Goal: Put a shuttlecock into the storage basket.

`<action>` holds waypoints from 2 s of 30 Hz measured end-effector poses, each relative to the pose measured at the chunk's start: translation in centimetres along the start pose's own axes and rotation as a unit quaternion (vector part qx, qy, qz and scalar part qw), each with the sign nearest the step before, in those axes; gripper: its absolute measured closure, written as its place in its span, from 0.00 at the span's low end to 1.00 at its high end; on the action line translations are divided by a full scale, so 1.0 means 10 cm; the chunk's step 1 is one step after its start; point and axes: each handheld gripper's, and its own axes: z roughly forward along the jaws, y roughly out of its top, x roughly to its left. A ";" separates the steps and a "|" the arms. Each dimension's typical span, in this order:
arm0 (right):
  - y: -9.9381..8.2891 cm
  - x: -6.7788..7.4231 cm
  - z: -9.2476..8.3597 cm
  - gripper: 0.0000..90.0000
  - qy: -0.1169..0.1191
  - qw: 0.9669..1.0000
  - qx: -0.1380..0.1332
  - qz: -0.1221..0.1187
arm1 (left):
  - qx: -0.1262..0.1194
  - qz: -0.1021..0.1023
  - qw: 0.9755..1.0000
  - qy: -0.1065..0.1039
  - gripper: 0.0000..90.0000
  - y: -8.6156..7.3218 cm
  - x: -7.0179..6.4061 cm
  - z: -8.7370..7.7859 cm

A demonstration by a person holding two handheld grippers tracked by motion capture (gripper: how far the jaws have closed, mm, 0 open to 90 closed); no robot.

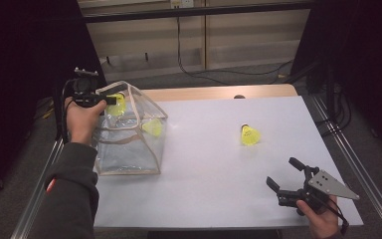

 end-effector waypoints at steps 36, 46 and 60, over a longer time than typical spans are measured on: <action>0.00 0.00 -0.01 0.01 0.002 1.000 -0.001 0.000 | 0.024 -0.006 1.000 0.015 0.96 0.00 0.04 0.20; 0.00 0.01 -0.01 0.01 0.002 1.000 -0.002 -0.001 | 0.025 -0.006 0.999 0.021 0.95 0.01 0.05 0.25; 0.00 0.01 -0.01 0.01 0.003 1.000 -0.002 -0.002 | 0.019 -0.003 0.999 0.031 0.86 0.02 0.05 0.24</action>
